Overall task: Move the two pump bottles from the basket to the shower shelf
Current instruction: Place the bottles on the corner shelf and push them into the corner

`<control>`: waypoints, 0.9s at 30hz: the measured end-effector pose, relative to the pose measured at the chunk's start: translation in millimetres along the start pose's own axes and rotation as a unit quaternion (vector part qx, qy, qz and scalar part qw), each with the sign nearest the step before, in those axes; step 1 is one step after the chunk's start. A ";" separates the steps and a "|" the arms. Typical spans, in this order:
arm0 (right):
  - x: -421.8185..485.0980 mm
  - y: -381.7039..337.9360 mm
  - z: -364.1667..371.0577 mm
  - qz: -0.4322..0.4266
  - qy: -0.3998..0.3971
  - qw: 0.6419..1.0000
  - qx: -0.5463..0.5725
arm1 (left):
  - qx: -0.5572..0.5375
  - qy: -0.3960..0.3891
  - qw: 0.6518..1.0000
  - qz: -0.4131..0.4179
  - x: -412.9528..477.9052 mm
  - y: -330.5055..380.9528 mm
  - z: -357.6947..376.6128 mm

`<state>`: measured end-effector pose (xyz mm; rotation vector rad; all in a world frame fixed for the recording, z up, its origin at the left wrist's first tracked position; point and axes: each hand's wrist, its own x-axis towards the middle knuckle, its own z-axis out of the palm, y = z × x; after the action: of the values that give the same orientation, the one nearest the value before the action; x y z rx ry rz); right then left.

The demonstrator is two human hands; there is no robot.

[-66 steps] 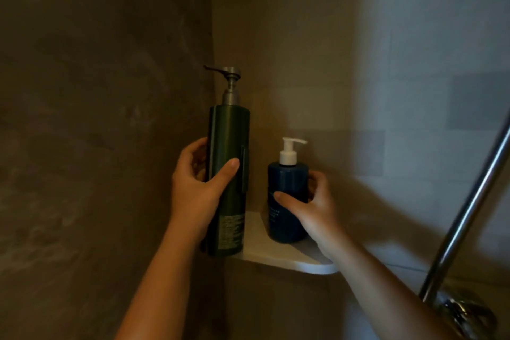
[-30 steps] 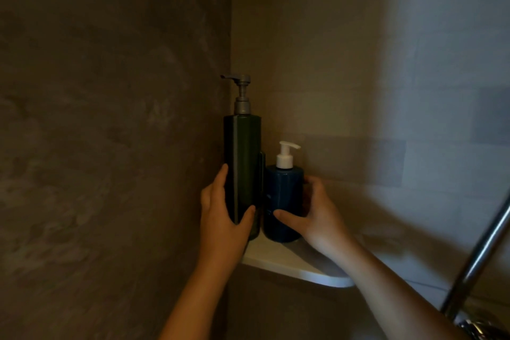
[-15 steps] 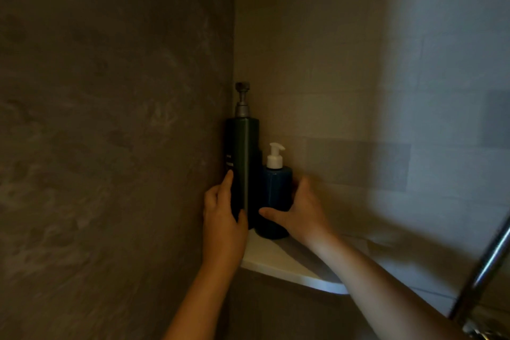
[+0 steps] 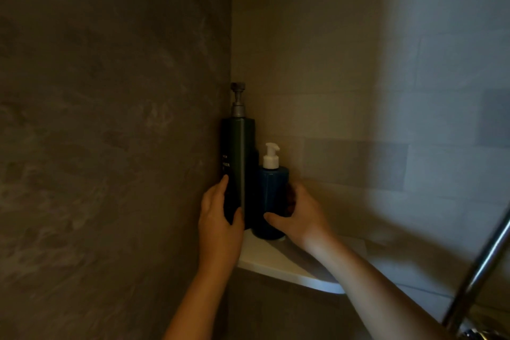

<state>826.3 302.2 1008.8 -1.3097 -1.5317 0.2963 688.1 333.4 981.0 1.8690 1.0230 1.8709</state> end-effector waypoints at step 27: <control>2.5 -0.4 11.8 -0.005 0.061 0.998 -0.009 | 0.005 -0.010 1.000 -0.001 -4.7 -4.0 -5.9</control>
<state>816.9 309.0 1005.5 -1.3090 -1.4400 0.1926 681.9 331.6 975.5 1.8889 1.0299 1.8452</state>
